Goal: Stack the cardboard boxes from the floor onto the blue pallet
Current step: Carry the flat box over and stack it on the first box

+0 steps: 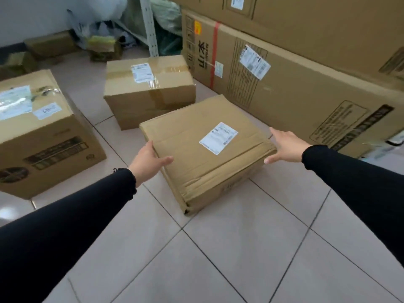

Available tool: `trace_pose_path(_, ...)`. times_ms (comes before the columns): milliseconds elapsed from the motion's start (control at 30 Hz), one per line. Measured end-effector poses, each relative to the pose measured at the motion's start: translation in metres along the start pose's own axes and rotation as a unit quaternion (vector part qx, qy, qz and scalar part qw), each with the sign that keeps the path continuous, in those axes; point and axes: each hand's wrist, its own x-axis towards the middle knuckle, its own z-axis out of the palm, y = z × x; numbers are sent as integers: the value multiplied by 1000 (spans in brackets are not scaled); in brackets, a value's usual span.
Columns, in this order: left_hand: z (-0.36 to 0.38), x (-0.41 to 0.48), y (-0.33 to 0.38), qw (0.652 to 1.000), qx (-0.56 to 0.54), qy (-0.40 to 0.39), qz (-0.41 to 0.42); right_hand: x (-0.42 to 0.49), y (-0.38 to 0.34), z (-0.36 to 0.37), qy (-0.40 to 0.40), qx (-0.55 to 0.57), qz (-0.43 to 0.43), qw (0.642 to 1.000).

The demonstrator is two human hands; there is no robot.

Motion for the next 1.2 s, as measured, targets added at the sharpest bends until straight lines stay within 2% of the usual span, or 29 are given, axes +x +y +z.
trace_pose_path(133, 25, 21, -8, 989, -129, 27, -69, 31, 16, 18, -54, -9, 6, 998)
trace_pose_path(233, 41, 30, -15, 973, -203, 31, -103, 70, 31, 34, -57, 5, -21, 998)
trace_pose_path(400, 45, 37, -25, 950, -297, 29, -95, 65, 6, 22, -26, -11, -53, 998)
trace_pose_path(567, 17, 15, -19, 943, -322, 60, -61, 41, -18, -2, 22, -8, -100, 995)
trace_pose_path(900, -139, -57, 44, 917, -368, 145, 48, -36, -125, -116, 123, -17, -162, 979)
trace_pose_path(1067, -252, -104, 56, 906, -333, 234, 112, -80, -222, -152, 168, 43, -239, 955)
trace_pose_path(1200, -347, -149, 30, 895, -309, 298, 121, -107, -316, -148, 200, 111, -309, 923)
